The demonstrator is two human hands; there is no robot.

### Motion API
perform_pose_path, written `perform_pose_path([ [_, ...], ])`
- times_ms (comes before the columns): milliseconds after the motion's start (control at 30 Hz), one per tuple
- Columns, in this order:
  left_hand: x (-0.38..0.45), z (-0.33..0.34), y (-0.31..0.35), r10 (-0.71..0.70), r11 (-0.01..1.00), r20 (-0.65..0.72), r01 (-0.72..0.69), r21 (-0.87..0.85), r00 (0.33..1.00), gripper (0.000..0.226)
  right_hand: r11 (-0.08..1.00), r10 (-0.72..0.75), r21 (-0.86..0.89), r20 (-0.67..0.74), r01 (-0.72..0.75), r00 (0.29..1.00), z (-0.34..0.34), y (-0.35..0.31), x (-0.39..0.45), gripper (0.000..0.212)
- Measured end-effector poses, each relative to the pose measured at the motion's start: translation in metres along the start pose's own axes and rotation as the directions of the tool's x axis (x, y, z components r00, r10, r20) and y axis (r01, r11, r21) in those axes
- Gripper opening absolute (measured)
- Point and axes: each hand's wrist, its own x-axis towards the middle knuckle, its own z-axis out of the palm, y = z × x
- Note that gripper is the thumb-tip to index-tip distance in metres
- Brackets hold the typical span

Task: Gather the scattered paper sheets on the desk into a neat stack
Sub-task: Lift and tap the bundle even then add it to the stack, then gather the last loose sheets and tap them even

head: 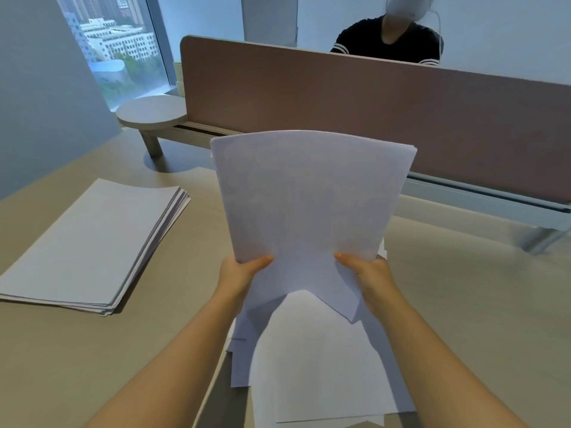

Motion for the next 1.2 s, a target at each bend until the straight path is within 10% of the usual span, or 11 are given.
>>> perform_pose_path([
  [433,0.066,-0.150,0.057,0.149,0.937,-0.211,-0.070,0.343,0.966,0.017,0.992,-0.050,-0.115,-0.016,0.047,0.999,0.175,-0.014,0.010,0.011],
  [800,0.163,-0.325,0.071,0.120,0.801,-0.250,0.055,0.596,0.961,0.038,0.930,0.078,-0.362,0.043,-0.057,0.996,0.342,0.036,0.020,0.039],
  [1100,0.177,-0.345,0.056,0.178,0.562,-0.283,0.139,0.816,0.943,0.046,0.942,0.151,-0.303,-0.009,-0.146,0.989,0.362,0.063,0.025,0.027],
  [1200,0.172,-0.328,0.057,0.219,0.635,-0.225,0.036,0.771,0.949,0.041,0.940,0.123,-0.315,-0.049,-0.132,0.991,0.346,0.061,0.027,0.023],
])
